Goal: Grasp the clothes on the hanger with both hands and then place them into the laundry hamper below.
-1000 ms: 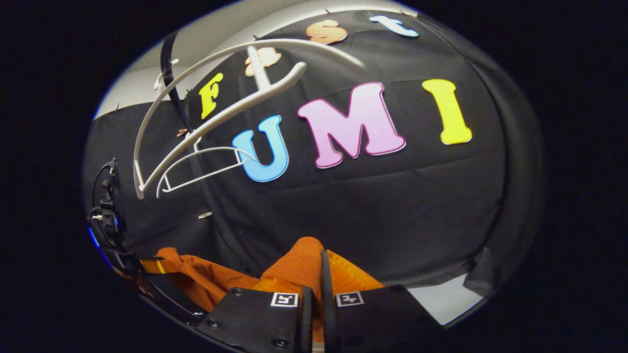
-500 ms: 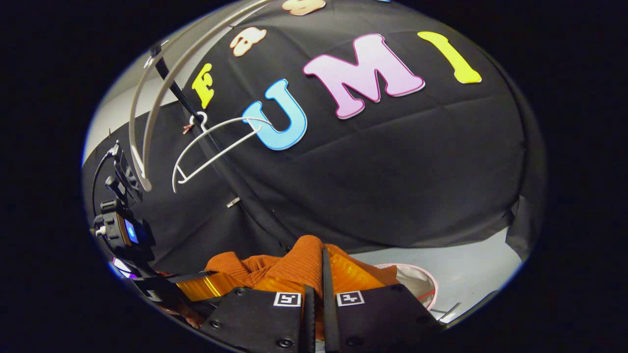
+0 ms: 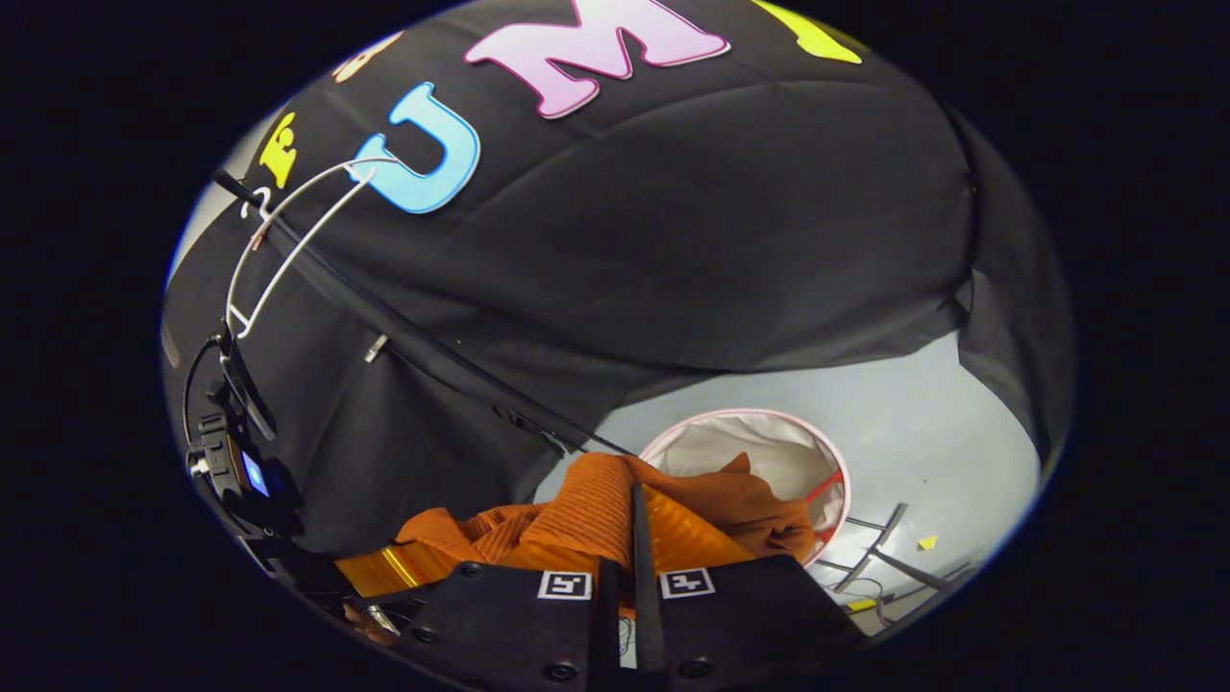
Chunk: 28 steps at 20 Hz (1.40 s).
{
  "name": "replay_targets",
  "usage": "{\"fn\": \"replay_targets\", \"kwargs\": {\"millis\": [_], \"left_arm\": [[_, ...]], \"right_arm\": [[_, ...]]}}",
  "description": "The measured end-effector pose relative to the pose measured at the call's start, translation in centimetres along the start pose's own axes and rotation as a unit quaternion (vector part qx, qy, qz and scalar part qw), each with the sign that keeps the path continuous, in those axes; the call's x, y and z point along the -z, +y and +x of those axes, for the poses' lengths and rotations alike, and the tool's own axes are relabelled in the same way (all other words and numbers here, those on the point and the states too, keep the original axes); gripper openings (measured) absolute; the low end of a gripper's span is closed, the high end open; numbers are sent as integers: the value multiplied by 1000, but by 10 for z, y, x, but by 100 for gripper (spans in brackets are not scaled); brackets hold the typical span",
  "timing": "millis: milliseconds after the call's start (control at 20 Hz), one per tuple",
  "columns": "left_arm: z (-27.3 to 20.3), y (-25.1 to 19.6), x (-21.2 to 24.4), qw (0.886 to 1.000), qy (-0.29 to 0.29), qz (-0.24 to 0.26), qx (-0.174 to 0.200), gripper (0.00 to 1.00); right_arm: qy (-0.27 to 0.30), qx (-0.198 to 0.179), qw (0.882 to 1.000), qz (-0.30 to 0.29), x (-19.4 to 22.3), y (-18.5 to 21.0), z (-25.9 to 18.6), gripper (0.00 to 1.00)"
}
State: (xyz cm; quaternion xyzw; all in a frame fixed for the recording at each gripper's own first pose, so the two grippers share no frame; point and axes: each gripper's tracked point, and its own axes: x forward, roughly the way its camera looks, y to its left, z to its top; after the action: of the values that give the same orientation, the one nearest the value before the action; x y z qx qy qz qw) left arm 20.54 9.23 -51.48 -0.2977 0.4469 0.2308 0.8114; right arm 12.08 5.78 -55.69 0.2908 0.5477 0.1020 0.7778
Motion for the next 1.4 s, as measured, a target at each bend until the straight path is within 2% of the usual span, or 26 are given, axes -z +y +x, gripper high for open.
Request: {"fn": "replay_targets", "kwargs": {"millis": [350,500,550,600,650,700,800,1000,1100,1350,1400], "left_arm": [[2,2,-15,1000,-1,-3,2,10],[9,0,-18,1000,0,-1,-1,10],[8,3,-16,1000,3,-3,-7,12],[18,8,-10,1000,7,-3,-15,18],[12,14,-9,1000,9,1,-22,38],[0,13,-11,1000,9,-4,-13,58],[20,14,-8,1000,4,-9,-15,99],[11,17,-10,1000,-4,-6,-18,92],[9,18,-11,1000,-8,-8,-17,96],[-5,30,-7,1000,-13,-16,-17,96],[-8,33,-6,1000,-15,-16,-17,92]], "right_arm": [[4,4,1000,-10,-11,6,6,11],[8,20,1000,-21,-13,2,8,11],[9,30,999,-24,-12,-6,8,26],[7,42,999,-26,-10,-15,9,41],[5,51,998,-25,-14,-21,5,55],[4,53,998,-20,-14,-24,4,70],[-2,51,999,-6,-17,-25,4,99],[-15,55,998,-7,-25,-29,-4,99],[-21,54,998,-3,-25,-28,-8,99],[-29,50,998,4,-19,-22,-20,99],[-32,48,998,3,-17,-19,-23,99]]}}
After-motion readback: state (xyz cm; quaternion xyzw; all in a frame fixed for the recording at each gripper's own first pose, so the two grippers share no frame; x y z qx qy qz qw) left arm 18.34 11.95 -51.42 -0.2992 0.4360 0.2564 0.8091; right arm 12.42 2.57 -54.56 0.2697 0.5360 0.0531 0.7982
